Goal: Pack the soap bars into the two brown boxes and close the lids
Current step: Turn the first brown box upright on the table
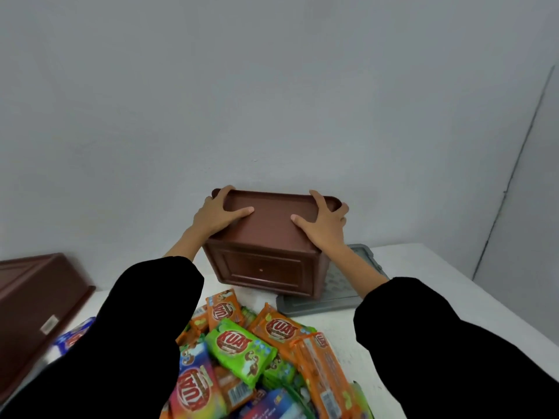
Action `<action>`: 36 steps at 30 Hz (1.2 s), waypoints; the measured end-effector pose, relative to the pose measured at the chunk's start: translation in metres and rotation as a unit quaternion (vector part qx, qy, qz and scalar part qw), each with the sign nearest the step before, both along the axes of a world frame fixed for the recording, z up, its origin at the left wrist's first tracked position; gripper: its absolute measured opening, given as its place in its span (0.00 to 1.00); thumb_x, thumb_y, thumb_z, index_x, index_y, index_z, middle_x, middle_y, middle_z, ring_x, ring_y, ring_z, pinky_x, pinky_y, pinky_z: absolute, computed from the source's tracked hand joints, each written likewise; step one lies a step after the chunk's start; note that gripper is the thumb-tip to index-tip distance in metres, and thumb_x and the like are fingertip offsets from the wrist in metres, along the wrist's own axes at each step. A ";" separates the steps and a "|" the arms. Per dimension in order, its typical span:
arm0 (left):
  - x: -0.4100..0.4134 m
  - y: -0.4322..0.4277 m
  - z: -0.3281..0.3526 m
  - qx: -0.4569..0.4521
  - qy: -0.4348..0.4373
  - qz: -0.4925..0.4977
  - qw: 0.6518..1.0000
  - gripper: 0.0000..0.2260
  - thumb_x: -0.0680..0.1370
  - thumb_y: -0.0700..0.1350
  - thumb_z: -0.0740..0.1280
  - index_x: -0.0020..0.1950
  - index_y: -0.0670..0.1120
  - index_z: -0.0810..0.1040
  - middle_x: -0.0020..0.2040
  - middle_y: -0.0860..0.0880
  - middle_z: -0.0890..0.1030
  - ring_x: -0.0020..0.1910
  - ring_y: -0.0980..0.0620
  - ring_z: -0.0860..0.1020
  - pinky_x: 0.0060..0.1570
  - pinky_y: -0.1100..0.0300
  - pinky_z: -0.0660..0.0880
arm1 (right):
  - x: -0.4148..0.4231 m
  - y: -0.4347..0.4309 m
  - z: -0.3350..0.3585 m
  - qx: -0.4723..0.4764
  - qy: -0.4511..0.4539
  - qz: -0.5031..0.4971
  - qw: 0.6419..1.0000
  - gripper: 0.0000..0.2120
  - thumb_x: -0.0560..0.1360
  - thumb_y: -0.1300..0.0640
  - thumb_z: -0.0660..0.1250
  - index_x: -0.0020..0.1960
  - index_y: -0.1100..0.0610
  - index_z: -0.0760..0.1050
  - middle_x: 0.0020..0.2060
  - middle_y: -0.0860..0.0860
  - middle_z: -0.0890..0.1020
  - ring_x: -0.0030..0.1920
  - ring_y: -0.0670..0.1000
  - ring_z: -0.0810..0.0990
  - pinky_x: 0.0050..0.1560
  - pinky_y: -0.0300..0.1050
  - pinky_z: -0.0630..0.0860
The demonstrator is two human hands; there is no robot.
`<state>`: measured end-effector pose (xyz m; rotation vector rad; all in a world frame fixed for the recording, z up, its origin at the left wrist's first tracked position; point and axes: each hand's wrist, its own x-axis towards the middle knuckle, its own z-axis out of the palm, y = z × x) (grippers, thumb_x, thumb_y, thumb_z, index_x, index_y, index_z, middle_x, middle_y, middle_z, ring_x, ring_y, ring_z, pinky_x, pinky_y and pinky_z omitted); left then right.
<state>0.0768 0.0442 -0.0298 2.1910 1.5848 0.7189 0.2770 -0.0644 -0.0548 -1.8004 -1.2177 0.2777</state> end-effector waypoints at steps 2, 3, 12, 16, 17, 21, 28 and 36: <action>0.008 -0.011 0.010 0.021 -0.011 0.006 1.000 0.35 0.67 0.69 0.66 0.70 0.60 0.59 0.67 0.42 0.69 0.65 0.41 0.70 0.62 0.47 0.67 | 0.010 -0.009 0.011 0.018 -0.002 0.002 1.000 0.32 0.72 0.44 0.67 0.72 0.41 0.57 0.72 0.60 0.47 0.69 0.67 0.57 0.64 0.56 0.68; 0.013 -0.018 0.015 0.030 -0.015 0.008 0.999 0.34 0.67 0.69 0.66 0.69 0.60 0.60 0.66 0.42 0.69 0.65 0.41 0.70 0.62 0.47 0.67 | 0.016 -0.015 0.016 0.024 -0.001 0.003 1.000 0.32 0.72 0.44 0.67 0.72 0.41 0.57 0.72 0.60 0.47 0.70 0.66 0.57 0.64 0.56 0.67; 0.091 -0.107 0.018 0.081 -0.054 0.045 0.994 0.33 0.68 0.67 0.66 0.69 0.59 0.60 0.66 0.41 0.69 0.63 0.40 0.71 0.62 0.47 0.69 | 0.101 -0.094 0.028 0.050 -0.007 0.030 0.998 0.32 0.72 0.46 0.69 0.72 0.42 0.59 0.72 0.59 0.48 0.69 0.64 0.60 0.63 0.52 0.69; 0.136 -0.174 -0.001 0.094 -0.092 0.085 0.988 0.33 0.69 0.66 0.66 0.70 0.59 0.60 0.66 0.40 0.68 0.62 0.39 0.72 0.62 0.47 0.68 | 0.151 -0.141 0.024 0.061 -0.042 0.067 0.995 0.31 0.72 0.47 0.69 0.71 0.41 0.60 0.72 0.58 0.49 0.69 0.63 0.61 0.61 0.50 0.70; 0.147 -0.191 -0.006 0.096 -0.101 0.090 0.986 0.33 0.69 0.66 0.66 0.70 0.59 0.60 0.66 0.40 0.67 0.62 0.39 0.72 0.62 0.48 0.68 | 0.163 -0.152 0.022 0.066 -0.048 0.074 0.994 0.32 0.71 0.46 0.69 0.71 0.41 0.60 0.71 0.58 0.49 0.69 0.63 0.61 0.61 0.51 0.70; 0.183 -0.254 -0.027 0.097 -0.123 0.117 0.981 0.33 0.70 0.65 0.66 0.71 0.58 0.59 0.68 0.41 0.65 0.62 0.39 0.73 0.60 0.48 0.69 | 0.203 -0.196 0.005 0.071 -0.055 0.103 0.991 0.33 0.70 0.46 0.70 0.71 0.40 0.60 0.71 0.58 0.49 0.69 0.62 0.63 0.65 0.52 0.70; 0.216 -0.343 -0.068 0.133 -0.161 0.162 0.964 0.34 0.68 0.65 0.67 0.70 0.60 0.59 0.74 0.42 0.57 0.71 0.41 0.64 0.59 0.44 0.72 | 0.228 -0.262 -0.042 0.122 -0.036 0.130 0.983 0.35 0.69 0.48 0.73 0.72 0.41 0.60 0.72 0.57 0.49 0.73 0.58 0.57 0.71 0.52 0.64; 0.229 -0.426 -0.130 0.229 -0.211 0.145 0.939 0.31 0.71 0.56 0.70 0.70 0.58 0.61 0.76 0.40 0.48 0.76 0.41 0.53 0.59 0.46 0.75 | 0.233 -0.323 -0.098 0.237 -0.049 0.101 0.965 0.31 0.69 0.46 0.71 0.70 0.50 0.65 0.70 0.58 0.54 0.70 0.49 0.57 0.69 0.44 0.61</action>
